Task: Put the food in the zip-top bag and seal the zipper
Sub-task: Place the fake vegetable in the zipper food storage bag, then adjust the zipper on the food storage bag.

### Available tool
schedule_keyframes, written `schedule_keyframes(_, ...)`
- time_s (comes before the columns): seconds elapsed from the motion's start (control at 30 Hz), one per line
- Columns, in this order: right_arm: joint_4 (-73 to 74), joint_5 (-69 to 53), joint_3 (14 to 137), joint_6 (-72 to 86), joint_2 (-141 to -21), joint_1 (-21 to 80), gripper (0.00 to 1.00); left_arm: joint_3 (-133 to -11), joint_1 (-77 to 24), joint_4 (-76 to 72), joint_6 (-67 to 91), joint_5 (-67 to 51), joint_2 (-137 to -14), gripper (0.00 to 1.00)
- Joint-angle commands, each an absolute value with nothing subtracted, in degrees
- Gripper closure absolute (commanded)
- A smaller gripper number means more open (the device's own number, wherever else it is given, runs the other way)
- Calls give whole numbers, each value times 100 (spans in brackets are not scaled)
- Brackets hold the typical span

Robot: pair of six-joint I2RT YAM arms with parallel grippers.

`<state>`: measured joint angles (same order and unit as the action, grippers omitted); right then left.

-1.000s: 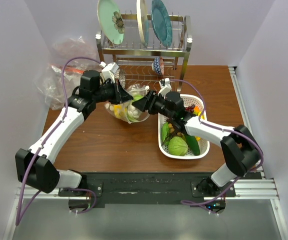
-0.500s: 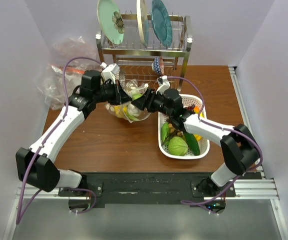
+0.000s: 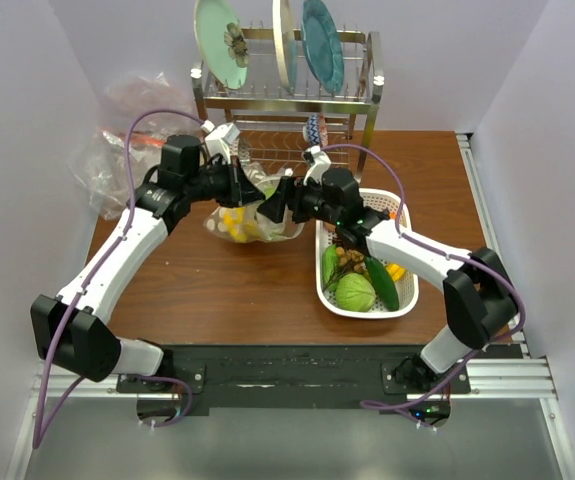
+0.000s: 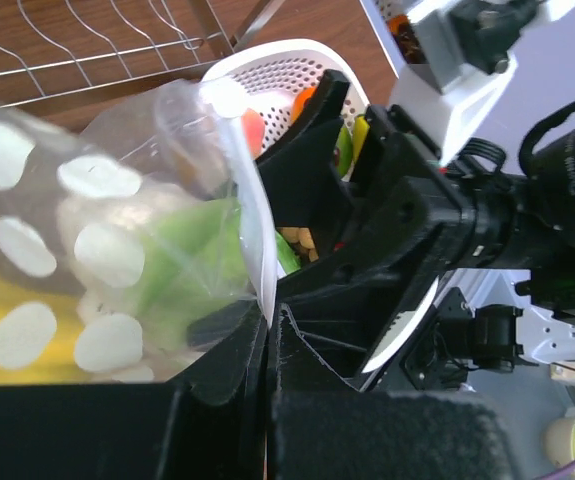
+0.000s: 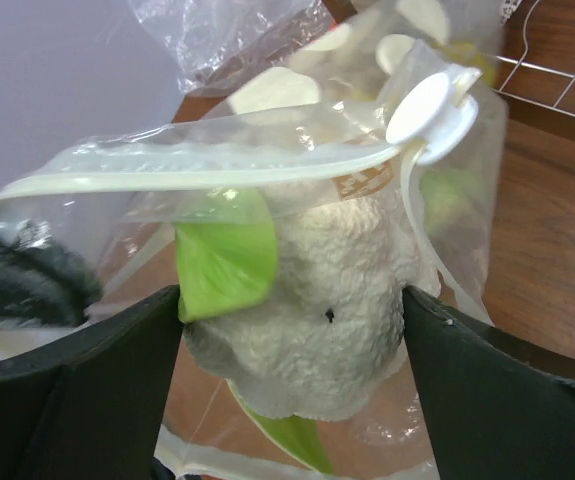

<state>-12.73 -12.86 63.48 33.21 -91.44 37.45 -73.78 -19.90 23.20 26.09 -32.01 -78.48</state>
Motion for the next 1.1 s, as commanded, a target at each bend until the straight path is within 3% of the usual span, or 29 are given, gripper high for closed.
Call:
schedule_keyframes(0.0,-1240,-1346,6635,3130,-9045,3770,3,-7497,-1978,2004,2795,-3753,-7690,100)
schedule_keyframes(0.5,2011,-309,7435,2162,-7779,3823,8,-7190,-1819,1978,2672,-3515,-7840,100)
schedule_keyframes(0.67,3039,202,7550,2013,-7699,3823,17,-7093,-1819,1907,2707,-3533,-7770,100)
schedule_keyframes(0.8,3103,27,7148,2188,-7691,3832,28,-7128,-1819,1951,2681,-3498,-7726,100)
schedule_keyframes(1.07,2435,-676,6645,2531,-7866,3929,34,-7163,-1819,1977,2672,-3472,-7726,100)
